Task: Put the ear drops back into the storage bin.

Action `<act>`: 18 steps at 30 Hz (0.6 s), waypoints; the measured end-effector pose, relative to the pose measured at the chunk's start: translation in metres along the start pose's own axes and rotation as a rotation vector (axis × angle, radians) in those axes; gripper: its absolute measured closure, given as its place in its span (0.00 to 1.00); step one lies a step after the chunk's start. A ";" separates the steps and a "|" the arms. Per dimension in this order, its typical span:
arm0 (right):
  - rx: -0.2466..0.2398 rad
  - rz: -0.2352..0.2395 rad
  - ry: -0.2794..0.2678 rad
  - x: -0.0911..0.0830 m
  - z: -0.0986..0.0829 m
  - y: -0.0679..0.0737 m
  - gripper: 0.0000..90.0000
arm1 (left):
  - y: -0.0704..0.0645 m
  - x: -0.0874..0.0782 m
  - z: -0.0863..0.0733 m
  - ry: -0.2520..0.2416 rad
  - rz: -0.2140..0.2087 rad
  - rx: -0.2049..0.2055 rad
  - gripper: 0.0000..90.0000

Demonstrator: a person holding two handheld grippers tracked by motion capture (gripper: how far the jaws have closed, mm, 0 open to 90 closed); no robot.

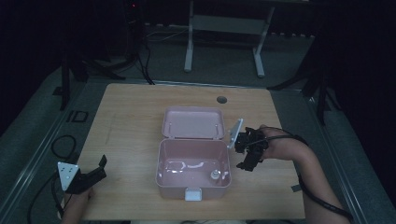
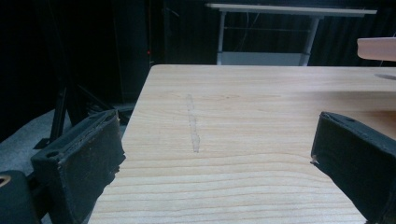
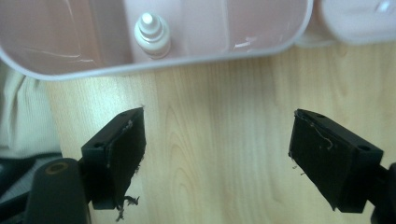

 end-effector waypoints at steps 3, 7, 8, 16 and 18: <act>0.041 0.024 -0.014 0.011 -0.014 -0.002 0.16 | 0.000 0.000 0.000 0.000 0.001 -0.001 0.03; 0.102 0.032 -0.011 0.026 -0.031 -0.004 0.15 | 0.000 0.000 0.000 0.000 0.002 0.000 0.03; 0.116 0.031 -0.019 0.030 -0.035 -0.005 0.15 | 0.000 0.000 0.000 -0.001 0.001 0.001 0.03; 0.249 -0.010 -0.052 0.056 -0.065 -0.009 0.14 | 0.000 0.000 0.000 -0.001 0.002 0.001 0.03; 0.280 -0.024 -0.065 0.061 -0.071 -0.010 0.14 | 0.000 0.000 0.000 -0.001 0.002 0.000 0.03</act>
Point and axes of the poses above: each handheld gripper's, and its own axes: x roughly forward along the jaws, z roughly out of its top, y roughly to its left, the point moved 2 cm from there along x, roughly forward along the jaws, and after that the axes turned 2 degrees about -z, right-handed, at the moved point
